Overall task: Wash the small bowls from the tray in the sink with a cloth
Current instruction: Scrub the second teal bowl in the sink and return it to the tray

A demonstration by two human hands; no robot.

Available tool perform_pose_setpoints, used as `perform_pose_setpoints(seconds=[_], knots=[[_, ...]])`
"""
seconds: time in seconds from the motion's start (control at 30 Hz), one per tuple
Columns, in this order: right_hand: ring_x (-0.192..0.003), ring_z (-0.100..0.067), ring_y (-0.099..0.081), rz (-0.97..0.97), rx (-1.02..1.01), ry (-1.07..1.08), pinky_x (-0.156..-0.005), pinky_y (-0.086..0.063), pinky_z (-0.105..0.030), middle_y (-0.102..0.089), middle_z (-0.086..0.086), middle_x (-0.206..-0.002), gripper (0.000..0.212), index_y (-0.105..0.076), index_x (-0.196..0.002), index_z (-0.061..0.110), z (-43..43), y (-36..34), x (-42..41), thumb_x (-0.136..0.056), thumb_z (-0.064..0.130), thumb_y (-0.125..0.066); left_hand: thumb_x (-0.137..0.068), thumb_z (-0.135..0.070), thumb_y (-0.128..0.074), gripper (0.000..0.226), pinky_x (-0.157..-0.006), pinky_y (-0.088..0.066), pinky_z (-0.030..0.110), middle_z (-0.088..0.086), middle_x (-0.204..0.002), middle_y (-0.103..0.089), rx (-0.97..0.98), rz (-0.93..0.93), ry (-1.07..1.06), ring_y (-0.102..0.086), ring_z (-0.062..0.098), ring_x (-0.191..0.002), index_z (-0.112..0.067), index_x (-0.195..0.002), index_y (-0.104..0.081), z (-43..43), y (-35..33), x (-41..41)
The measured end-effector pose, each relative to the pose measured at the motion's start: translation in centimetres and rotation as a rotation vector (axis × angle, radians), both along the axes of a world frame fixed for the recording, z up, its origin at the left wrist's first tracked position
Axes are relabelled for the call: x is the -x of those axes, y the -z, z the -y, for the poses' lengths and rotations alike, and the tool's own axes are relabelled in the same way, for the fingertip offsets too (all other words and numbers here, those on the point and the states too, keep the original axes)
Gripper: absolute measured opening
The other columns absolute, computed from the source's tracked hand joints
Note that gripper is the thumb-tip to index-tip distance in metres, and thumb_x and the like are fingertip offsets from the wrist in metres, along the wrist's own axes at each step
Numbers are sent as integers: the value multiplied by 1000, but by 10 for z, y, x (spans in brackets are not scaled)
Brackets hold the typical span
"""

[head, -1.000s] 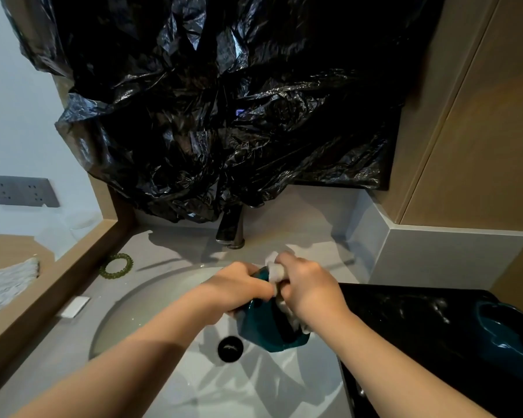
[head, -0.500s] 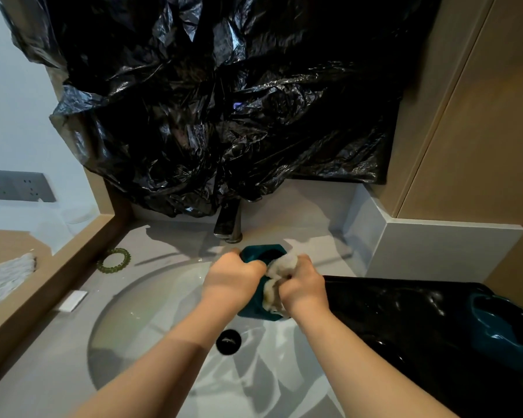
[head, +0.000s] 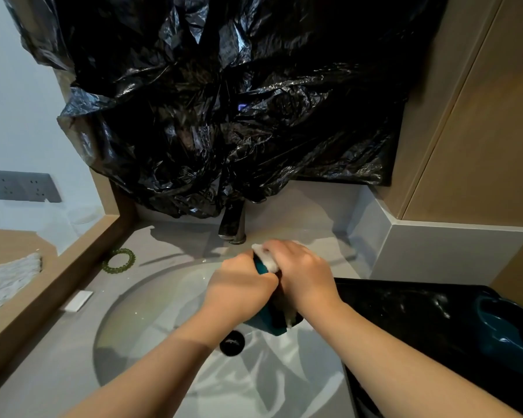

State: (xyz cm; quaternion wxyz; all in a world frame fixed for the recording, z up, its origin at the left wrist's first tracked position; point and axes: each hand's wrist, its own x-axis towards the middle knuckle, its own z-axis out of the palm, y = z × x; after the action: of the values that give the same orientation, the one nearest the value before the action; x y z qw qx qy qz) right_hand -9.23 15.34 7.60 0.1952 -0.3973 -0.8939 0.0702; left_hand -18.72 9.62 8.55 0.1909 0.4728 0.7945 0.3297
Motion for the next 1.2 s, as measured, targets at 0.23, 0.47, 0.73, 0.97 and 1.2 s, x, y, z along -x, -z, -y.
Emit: perform_pose_setpoints(seconds=[0.23, 0.47, 0.73, 0.97, 1.2], knots=[[-81, -28, -56, -717, 648, 522, -72, -48, -35, -61, -12, -90, 10, -53, -94, 14, 11, 20, 6, -85, 10, -51, -81, -26, -55, 29, -73, -41, 27, -5, -91, -57, -133, 144, -178, -53, 18, -86, -22, -110, -53, 5, 7, -10], [-86, -25, -59, -698, 854, 552, -74, -46, -30, -65, -8, -95, 13, -62, -90, 8, 6, 27, -4, -84, 5, -50, -72, -29, -67, 49, -74, -48, 29, -6, -97, -60, -96, 275, -43, -58, 14, -86, -25, -115, -43, 9, 14, -7], [-102, -35, -56, 206, 201, 64, -78, -46, -37, -61, -10, -111, 33, -50, -117, 21, -5, -14, -10, -86, 10, -47, -77, -10, -64, 19, -56, -50, 27, 4, -78, -63, 214, 495, 245, -62, 18, -68, -20, -92, -58, 5, -1, 18], [-110, -23, -52, -64, 268, 22, -86, -45, -34, -57, 4, -118, 32, -56, -115, 35, 3, -24, 0, -85, 23, -54, -59, -28, -58, 27, -56, -38, 26, 1, -74, -59, -15, 433, 13, -56, 17, -69, -23, -85, -58, 6, 3, 8], [-77, -28, -57, -638, 751, 453, -62, -44, -28, -61, -9, -88, 14, -60, -95, 9, 0, -3, 9, -86, 7, -50, -58, -30, -54, 36, -78, -52, 36, -5, -81, -66, -254, 406, -182, -62, 19, -82, -26, -94, -58, 10, 0, 6]])
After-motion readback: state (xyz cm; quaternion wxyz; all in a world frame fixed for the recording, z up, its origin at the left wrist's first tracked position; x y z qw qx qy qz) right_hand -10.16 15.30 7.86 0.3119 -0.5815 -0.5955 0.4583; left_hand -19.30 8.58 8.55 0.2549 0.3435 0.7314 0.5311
